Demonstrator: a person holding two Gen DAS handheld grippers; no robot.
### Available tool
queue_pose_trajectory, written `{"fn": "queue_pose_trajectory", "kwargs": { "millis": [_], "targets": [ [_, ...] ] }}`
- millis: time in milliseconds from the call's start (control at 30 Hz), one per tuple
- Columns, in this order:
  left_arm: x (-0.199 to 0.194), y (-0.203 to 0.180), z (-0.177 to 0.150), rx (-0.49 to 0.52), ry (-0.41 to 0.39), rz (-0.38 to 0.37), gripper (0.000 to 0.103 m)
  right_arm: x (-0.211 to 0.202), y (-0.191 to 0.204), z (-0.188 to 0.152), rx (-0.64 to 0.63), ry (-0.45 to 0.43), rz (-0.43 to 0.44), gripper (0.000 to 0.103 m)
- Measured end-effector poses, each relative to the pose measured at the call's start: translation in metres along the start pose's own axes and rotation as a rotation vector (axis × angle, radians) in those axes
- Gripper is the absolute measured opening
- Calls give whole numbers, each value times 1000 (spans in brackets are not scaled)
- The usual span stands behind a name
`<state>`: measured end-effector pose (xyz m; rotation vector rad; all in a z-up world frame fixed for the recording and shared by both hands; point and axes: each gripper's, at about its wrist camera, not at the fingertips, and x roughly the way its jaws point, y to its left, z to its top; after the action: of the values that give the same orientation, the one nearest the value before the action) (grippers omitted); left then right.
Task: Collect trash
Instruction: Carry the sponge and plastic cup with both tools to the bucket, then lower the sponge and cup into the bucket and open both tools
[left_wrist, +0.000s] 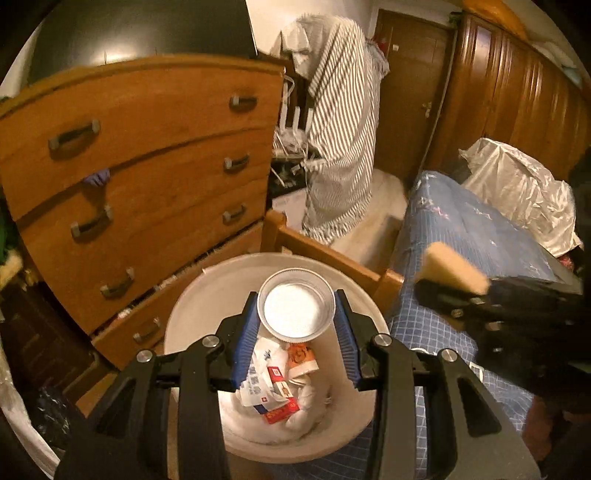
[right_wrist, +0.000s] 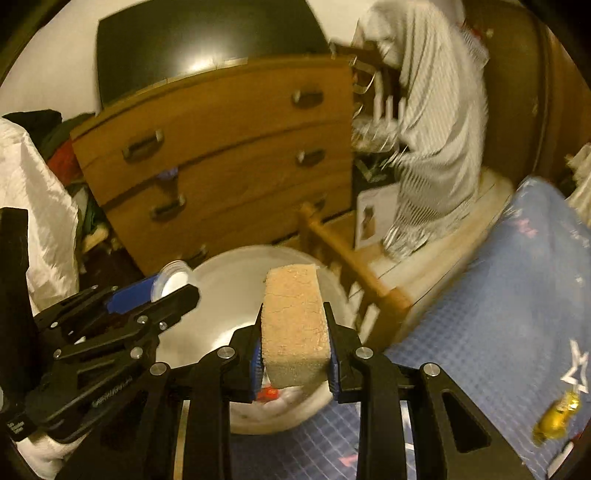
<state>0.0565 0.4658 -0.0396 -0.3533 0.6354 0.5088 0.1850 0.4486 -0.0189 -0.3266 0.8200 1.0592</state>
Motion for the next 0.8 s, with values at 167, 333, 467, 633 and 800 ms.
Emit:
{"fn": "queue_pose_trajectory", "kwargs": {
  "millis": [167,333,467,633,800],
  "targets": [
    [33,20,-5,-31,86,-24,38,53,-7,4,14,141,54,28],
    [51,48,-13,-59,130,0,38,81,-21,10,18,229,81,28],
    [58,72,-17,-83,144,26,38,85,-35,9,25,235,62,28],
    [63,81,-21,-90,155,40,38,87,-41,8,29,235,60,28],
    [63,81,-19,-87,148,41,38,84,-41,11,13,229,52,28]
  ]
}}
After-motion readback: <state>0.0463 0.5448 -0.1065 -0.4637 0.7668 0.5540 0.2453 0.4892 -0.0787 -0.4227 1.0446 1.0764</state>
